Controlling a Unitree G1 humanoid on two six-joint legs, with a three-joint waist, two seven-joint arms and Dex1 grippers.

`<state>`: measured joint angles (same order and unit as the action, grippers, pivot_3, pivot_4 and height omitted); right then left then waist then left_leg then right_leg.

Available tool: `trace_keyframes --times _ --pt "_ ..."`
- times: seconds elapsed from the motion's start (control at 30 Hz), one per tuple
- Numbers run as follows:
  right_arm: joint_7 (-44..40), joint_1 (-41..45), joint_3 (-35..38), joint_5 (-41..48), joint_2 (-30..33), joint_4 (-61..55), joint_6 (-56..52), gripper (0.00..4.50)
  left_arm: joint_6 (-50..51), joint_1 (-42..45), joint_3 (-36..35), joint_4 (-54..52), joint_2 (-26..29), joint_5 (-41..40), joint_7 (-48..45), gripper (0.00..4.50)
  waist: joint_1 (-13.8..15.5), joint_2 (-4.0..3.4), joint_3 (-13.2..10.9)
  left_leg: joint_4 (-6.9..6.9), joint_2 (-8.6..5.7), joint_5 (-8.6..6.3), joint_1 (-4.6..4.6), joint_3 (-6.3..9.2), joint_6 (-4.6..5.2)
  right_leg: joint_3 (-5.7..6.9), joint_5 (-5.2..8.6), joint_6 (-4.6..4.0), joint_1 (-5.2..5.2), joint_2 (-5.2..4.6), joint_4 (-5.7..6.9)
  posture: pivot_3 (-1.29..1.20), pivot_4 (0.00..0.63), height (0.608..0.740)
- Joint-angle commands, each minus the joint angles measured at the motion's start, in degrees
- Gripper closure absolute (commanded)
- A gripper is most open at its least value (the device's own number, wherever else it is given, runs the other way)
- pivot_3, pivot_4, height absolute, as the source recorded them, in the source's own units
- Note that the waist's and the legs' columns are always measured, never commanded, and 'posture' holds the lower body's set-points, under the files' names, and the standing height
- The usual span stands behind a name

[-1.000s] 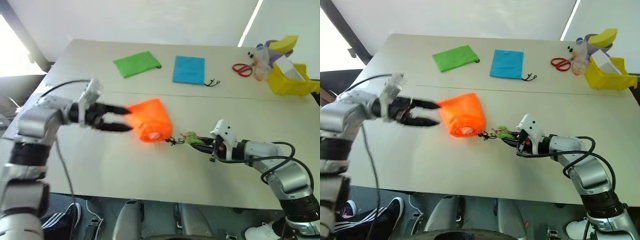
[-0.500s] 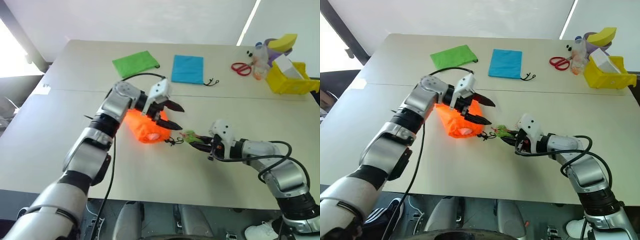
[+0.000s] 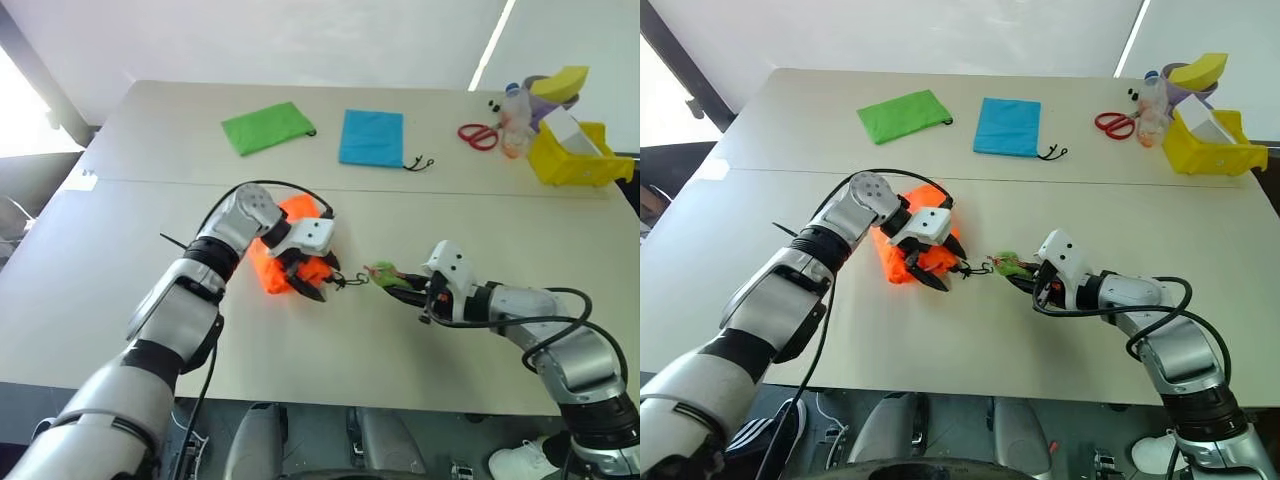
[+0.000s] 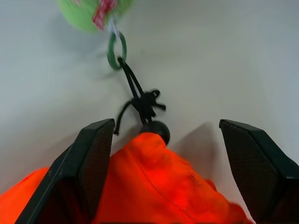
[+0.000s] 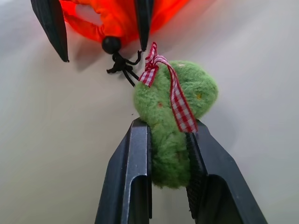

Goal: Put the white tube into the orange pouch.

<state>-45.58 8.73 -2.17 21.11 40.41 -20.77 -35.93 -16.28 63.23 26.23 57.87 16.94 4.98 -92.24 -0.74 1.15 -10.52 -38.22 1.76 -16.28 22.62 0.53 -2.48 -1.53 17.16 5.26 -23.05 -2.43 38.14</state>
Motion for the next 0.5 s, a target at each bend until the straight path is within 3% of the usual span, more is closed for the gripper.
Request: trace_keyframes --times 0.03,0.23,0.33,0.43,0.5 --pt "0.0 0.86 1.89 0.73 0.75 -2.61 0.19 3.66 1.15 -1.22 -0.58 0.04 0.37 -0.11 -0.26 0.67 -0.05 0.0 0.0 0.0 0.0 0.0 -0.01 0.0 0.0 0.0 0.0 0.0 0.0 0.0 0.02 0.0 0.15 0.74" --pt "-0.13 1.07 1.72 0.65 0.72 -2.57 0.08 3.66 0.99 -1.31 -2.16 0.14 0.42 -0.03 0.14 0.67 -0.04 0.0 0.0 0.0 0.02 0.01 -0.06 0.03 0.01 0.0 0.0 -0.01 0.01 0.03 0.08 0.0 0.15 0.74" --pt "-0.1 1.26 1.48 0.44 0.59 -2.35 0.24 3.66 2.79 -1.53 -2.93 -0.41 0.02 -0.6 -0.06 1.46 -0.04 0.0 0.0 0.0 0.01 0.01 -0.05 0.02 0.01 0.0 0.0 -0.01 0.01 0.03 0.08 0.0 0.15 0.74" --pt "-0.08 1.49 1.26 0.32 0.45 -2.18 0.32 3.66 4.28 -2.04 -3.21 -1.3 -0.08 -1.3 -0.22 2.95 0.0 0.0 0.0 0.0 0.02 0.01 -0.05 0.03 0.01 0.0 0.0 0.0 0.01 0.03 0.08 0.0 0.15 0.74" --pt "-0.16 1.67 1.17 0.17 0.48 -1.95 0.48 3.66 6.49 -2.39 -2.21 -2.67 0.29 -2.83 -0.26 2.95 0.0 0.0 0.0 0.0 0.01 0.01 -0.05 0.02 0.01 0.0 0.0 0.0 0.01 0.02 0.08 0.0 0.15 0.74"
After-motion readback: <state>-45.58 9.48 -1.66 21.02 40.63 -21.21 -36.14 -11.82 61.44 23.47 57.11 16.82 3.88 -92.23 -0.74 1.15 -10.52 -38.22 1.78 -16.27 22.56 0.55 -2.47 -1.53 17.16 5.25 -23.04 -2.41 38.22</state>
